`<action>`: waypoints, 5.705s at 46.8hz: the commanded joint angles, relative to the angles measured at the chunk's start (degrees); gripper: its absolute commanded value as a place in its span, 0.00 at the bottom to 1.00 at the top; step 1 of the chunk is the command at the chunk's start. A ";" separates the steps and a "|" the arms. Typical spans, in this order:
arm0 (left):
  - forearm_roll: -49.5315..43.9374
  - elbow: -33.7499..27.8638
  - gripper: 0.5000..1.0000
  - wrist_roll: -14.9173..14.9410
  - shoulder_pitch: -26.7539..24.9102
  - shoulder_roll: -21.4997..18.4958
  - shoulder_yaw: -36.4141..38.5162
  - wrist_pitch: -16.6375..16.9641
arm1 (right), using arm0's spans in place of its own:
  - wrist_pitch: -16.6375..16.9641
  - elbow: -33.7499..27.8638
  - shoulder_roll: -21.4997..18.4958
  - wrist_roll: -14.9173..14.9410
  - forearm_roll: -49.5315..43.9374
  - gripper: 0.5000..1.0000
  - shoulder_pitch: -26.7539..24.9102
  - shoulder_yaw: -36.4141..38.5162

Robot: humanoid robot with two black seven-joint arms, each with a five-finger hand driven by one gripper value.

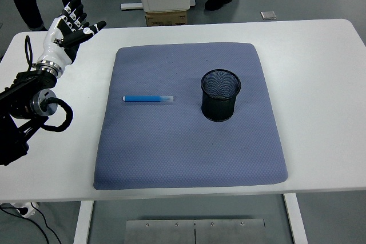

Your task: Left hand places marker in pen holder

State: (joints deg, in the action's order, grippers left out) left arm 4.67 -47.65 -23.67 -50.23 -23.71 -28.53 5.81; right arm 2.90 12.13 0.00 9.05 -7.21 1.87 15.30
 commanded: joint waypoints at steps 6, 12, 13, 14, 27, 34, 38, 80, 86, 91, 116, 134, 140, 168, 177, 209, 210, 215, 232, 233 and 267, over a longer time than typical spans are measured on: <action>0.25 0.19 1.00 0.21 -4.61 0.33 9.10 -1.50 | 0.00 0.00 0.00 0.00 0.00 1.00 -0.02 -0.01; -0.54 0.19 1.00 0.03 -7.41 0.33 14.89 -5.62 | 0.00 0.00 0.00 0.00 0.00 1.00 -0.02 -0.01; -0.45 0.11 1.00 0.03 -7.86 0.33 15.69 -5.90 | 0.00 0.00 0.00 0.00 0.00 1.00 0.06 -0.01; -0.36 0.10 1.00 -0.06 -8.39 0.24 16.57 -6.25 | 0.00 0.00 0.00 0.00 0.00 1.00 -0.02 -0.01; 0.25 -0.42 1.00 -0.15 -21.39 0.50 42.75 -7.04 | 0.00 0.00 0.00 0.00 0.00 1.00 -0.02 -0.01; 0.34 -3.32 1.00 -0.32 -29.30 2.88 55.94 -7.30 | 0.00 0.00 0.00 0.00 0.00 1.00 0.06 -0.01; 0.43 -5.43 1.00 -0.32 -32.82 3.05 61.30 -7.48 | 0.00 0.00 0.00 0.00 0.00 1.00 0.07 -0.01; 18.10 -8.16 1.00 9.78 -42.32 8.23 77.66 -16.09 | 0.00 0.00 0.00 0.00 0.00 1.00 0.06 -0.01; 18.10 -7.81 1.00 11.19 -42.75 9.29 77.58 -17.41 | 0.00 0.00 0.00 0.00 0.00 1.00 -0.02 -0.01; 18.10 -7.63 1.00 11.81 -43.64 9.99 77.58 -18.37 | 0.00 0.00 0.00 0.00 0.00 1.00 -0.02 -0.01; 20.03 -5.43 0.89 14.27 -44.78 12.19 77.49 -22.77 | 0.00 0.00 0.00 0.00 0.00 1.00 -0.02 -0.01; 22.23 -4.64 0.52 15.32 -44.69 13.07 77.58 -23.56 | 0.00 0.00 0.00 0.00 0.00 1.00 -0.02 -0.01; 22.23 -4.64 0.44 16.11 -44.69 13.33 77.58 -23.56 | 0.00 0.00 0.00 0.00 0.00 1.00 -0.02 -0.01; 24.07 -4.64 0.32 16.11 -43.99 14.21 77.58 -19.35 | 0.00 0.00 0.00 0.00 0.00 1.00 -0.02 -0.01; 24.16 -4.64 0.26 16.03 -43.99 14.65 77.58 -17.68 | 0.00 0.00 0.00 0.00 0.00 1.00 0.06 -0.01; 26.36 -6.84 0.25 15.59 -43.99 14.92 77.31 -15.30 | 0.00 0.00 0.00 0.00 0.00 1.00 0.06 -0.01; 26.36 -6.84 0.25 15.59 -43.90 14.92 77.40 -15.22 | 0.00 0.00 0.00 0.00 0.00 1.00 0.07 -0.01; 26.44 -6.84 0.24 15.59 -43.55 15.00 77.40 -14.86 | 0.00 0.00 0.00 0.00 0.00 1.00 -0.02 -0.01; 26.53 -8.07 0.23 15.76 -43.46 15.71 77.49 -12.67 | 0.00 0.00 0.00 0.00 0.00 1.00 -0.02 -0.01; 26.53 -8.16 0.23 15.85 -43.46 15.71 77.49 -12.58 | 0.00 0.00 0.00 0.00 0.00 1.00 -0.02 -0.01; 26.62 -8.86 0.04 15.94 -43.02 16.06 77.66 -11.79 | 0.00 0.00 0.00 0.00 0.00 1.00 -0.02 -0.01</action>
State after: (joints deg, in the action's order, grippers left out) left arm 31.28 -56.52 -7.73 -93.26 -7.65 49.13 -6.03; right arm 2.90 12.13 0.00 9.05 -7.20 1.87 15.29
